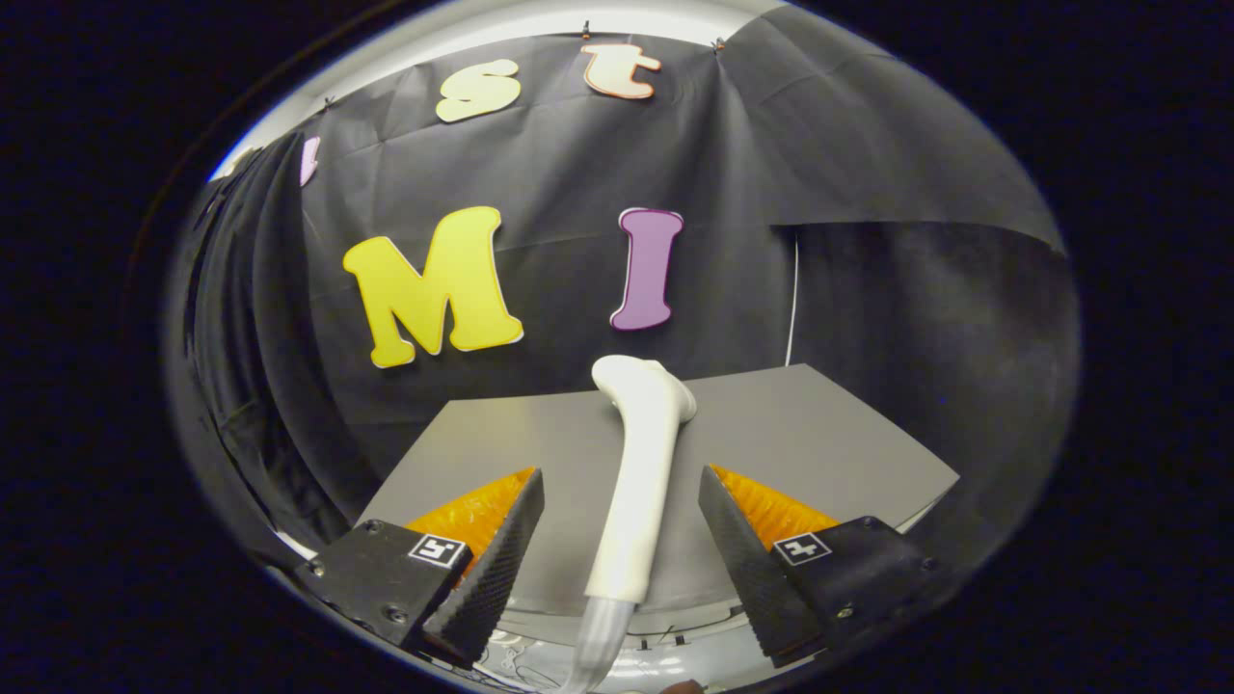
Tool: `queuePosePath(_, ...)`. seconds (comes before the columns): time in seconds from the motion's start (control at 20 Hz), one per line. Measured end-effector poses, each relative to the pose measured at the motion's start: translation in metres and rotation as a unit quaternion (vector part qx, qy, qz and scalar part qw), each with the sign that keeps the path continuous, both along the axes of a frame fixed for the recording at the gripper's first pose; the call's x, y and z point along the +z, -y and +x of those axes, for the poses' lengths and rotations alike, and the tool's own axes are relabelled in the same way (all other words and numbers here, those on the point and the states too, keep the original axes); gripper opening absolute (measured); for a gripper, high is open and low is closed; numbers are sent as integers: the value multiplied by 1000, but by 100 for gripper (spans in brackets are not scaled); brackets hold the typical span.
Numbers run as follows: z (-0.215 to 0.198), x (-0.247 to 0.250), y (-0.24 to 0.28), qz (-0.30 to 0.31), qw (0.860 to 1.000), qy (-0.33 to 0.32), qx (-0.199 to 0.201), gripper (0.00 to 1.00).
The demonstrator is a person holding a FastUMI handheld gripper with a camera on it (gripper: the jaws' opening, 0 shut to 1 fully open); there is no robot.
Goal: Iron the clothes twice with a garment steamer, once on the left side and once on the right side.
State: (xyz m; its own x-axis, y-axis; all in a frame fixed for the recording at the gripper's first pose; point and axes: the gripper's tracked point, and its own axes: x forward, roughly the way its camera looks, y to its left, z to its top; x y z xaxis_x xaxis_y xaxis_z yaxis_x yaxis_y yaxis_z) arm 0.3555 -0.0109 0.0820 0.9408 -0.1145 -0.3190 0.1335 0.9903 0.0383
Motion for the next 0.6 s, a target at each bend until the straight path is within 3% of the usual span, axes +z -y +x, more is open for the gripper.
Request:
queuePosePath(0.3, 27, -26, 12, 41, 996, -78, -7, 99)
queuePosePath(0.6, 40, -47, 19, 44, 987, -149, -33, 85)
